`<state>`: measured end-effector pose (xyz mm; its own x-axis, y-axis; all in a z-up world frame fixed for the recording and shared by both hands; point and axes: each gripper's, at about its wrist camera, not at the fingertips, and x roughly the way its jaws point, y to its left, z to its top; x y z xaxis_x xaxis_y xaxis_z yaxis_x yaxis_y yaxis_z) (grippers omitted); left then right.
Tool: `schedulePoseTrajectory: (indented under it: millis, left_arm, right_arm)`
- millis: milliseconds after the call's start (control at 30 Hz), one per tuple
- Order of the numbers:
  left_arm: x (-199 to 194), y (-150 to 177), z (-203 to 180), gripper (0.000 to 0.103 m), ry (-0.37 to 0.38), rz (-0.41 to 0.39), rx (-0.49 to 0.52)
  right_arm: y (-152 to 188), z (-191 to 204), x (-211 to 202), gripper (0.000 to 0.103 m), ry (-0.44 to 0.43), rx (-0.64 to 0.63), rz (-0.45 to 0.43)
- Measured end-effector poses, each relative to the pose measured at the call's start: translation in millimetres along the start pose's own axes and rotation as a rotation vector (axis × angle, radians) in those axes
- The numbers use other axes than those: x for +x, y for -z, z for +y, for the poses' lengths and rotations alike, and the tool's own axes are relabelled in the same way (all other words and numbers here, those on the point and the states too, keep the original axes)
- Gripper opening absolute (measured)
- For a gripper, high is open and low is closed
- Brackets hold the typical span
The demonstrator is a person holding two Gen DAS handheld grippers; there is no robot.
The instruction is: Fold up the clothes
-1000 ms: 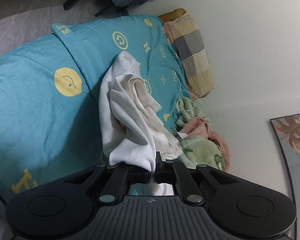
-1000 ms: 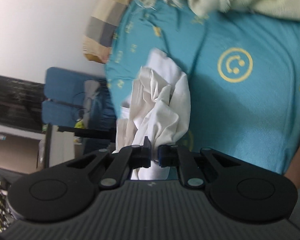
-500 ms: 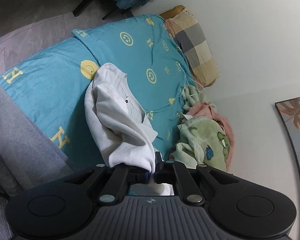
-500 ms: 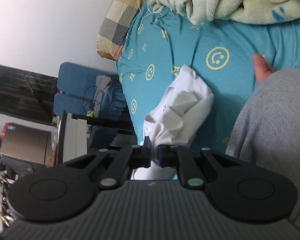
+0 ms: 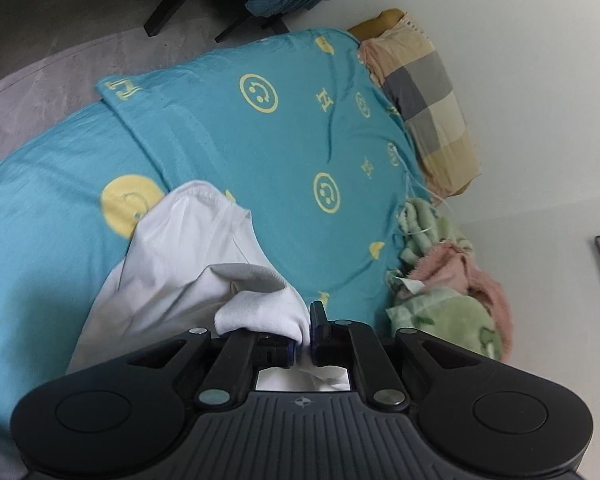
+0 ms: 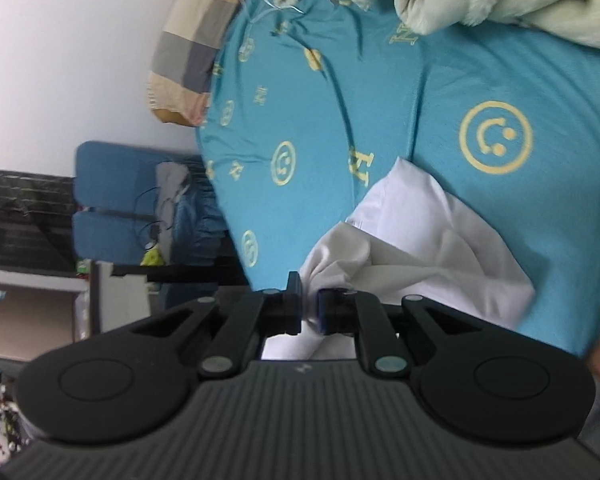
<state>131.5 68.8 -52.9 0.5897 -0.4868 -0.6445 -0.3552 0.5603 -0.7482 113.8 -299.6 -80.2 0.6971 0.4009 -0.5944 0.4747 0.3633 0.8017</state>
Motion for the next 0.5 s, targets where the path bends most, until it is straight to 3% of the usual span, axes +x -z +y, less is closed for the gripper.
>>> schedulePoseTrajectory:
  millis: [267,433,500]
  left_arm:
    - [101.7,-47.9,33.1,0.009,-0.048,0.07,0.07]
    - [111.8,-51.2,34.5,0.012,-0.044,0.09,0.151]
    - [107.1,-47.0,29.3,0.024,-0.04,0.08,0.196]
  right_arm:
    - [-41.6,-23.9,100.0,0.011,0.085,-0.002,0.04]
    - [-48.3,-34.7,119.2,0.012,0.105,0.019,0.071]
    - [-49.2,-35.7,118.0,0.013,0.095,0.025,0.078]
